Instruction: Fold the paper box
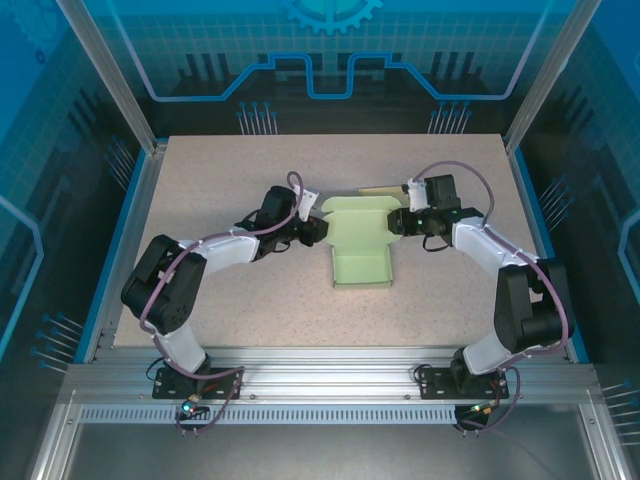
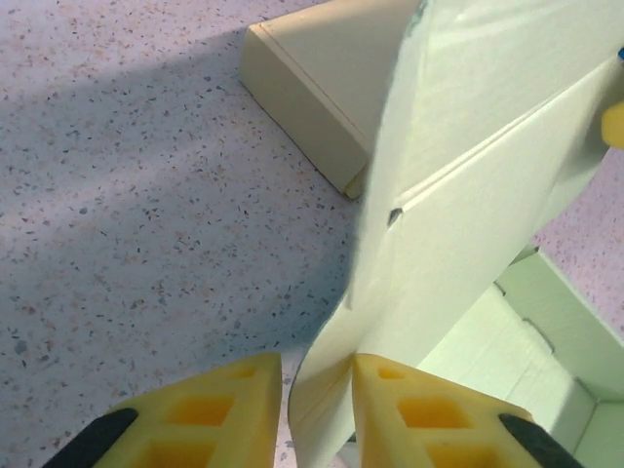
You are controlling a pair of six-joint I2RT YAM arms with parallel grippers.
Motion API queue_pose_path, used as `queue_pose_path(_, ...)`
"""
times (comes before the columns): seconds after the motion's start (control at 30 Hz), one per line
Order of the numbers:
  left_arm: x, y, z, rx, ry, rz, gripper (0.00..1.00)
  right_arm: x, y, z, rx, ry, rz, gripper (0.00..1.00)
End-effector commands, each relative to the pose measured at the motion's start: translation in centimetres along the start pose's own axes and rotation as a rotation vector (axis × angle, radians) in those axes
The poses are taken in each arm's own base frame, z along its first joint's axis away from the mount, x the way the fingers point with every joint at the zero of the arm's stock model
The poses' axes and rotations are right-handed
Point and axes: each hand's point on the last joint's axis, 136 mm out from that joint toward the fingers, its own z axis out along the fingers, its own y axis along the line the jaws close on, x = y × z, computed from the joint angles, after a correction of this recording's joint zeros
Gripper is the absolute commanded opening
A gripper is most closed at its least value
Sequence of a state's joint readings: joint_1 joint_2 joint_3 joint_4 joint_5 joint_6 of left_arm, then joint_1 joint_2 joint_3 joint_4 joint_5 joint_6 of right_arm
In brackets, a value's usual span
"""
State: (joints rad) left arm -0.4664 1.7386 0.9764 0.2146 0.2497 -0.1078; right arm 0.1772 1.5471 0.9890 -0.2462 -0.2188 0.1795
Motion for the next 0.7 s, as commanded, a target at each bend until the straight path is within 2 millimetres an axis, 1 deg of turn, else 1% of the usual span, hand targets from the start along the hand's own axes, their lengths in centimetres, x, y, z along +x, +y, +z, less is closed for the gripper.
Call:
queue_pose_path(0.0,-1.7,-1.3,0.5,0.034,-0.04,0.009,0.2,-0.6,1.9,0.0,-0.05,-0.028,-0.025,0.29)
queue_pose_path(0.07,-1.9,-1.8,0.7,0.031,-0.047,0.004,0.16,-0.5,2.4,0.0,-0.049,-0.033,-0.029,0.22)
queue_pose_path(0.2,-2.4,-2.3,0.9,0.003,-0.074,-0.02,0.13,-0.4,3.1,0.0,-0.024,-0.044,-0.035,0.15)
queue_pose_path(0.37,-3.3,-2.4,0.6,-0.078,-0.13,-0.079,0.12,-0.8,4.3,0.1,0.029,-0.089,-0.05,0.11)
queue_pose_path(0.47,-3.9,-2.9,0.4,-0.107,-0.166,-0.09,0.12,-1.1,5.5,0.3,0.062,-0.13,-0.09,0.09)
queue_pose_path(0.57,-4.9,-3.2,0.2,-0.122,-0.197,-0.089,0.11,-1.9,6.7,0.3,0.083,-0.176,-0.121,0.09)
queue_pose_path(0.67,-6.1,-3.2,-0.3,-0.137,-0.231,-0.084,0.11,-3.1,7.9,0.1,0.08,-0.225,-0.144,0.09)
